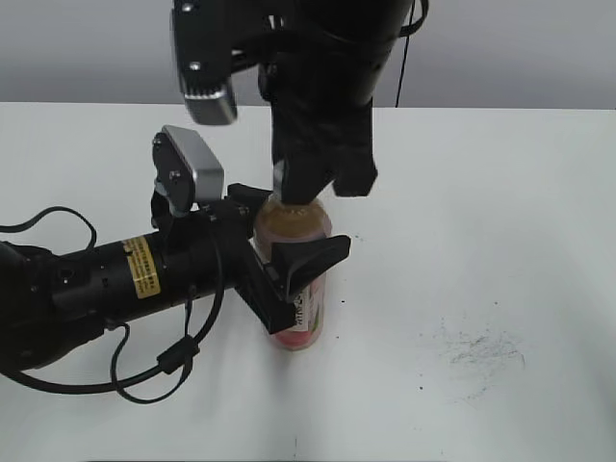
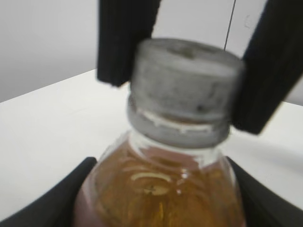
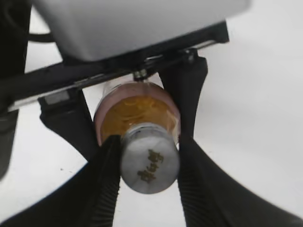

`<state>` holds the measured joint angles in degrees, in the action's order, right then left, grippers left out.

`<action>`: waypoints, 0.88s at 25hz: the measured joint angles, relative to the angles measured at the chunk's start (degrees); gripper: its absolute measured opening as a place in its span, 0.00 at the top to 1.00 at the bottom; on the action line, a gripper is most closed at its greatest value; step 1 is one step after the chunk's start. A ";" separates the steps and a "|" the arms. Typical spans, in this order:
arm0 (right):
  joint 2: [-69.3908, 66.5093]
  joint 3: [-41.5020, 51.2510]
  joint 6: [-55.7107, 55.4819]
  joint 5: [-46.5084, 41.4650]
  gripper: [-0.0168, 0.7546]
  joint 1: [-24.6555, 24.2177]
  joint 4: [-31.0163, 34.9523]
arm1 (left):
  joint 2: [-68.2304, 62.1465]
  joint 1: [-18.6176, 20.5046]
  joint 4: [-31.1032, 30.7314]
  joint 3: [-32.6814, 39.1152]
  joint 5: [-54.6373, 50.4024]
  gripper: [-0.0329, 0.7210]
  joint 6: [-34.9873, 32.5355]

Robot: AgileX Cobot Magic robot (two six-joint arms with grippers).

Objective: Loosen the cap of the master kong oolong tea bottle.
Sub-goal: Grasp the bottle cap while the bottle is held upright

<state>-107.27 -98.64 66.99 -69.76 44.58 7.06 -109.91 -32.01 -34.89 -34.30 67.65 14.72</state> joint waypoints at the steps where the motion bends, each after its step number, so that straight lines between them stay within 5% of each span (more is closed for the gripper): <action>1: 0.00 -0.06 6.41 -0.12 0.62 -0.11 0.66 | 0.00 0.00 -0.12 0.06 0.06 0.36 -0.11; 12: 0.05 -0.10 63.23 -0.48 0.62 -0.58 3.05 | 0.00 0.00 -0.50 0.27 0.38 0.36 -0.49; 22: 0.05 -0.23 74.40 -0.48 0.62 -0.58 2.95 | 0.00 0.00 -0.28 0.27 0.38 0.36 -0.39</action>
<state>-107.22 -98.87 141.39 -70.23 44.00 10.01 -109.91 -32.01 -35.17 -34.03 68.04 14.33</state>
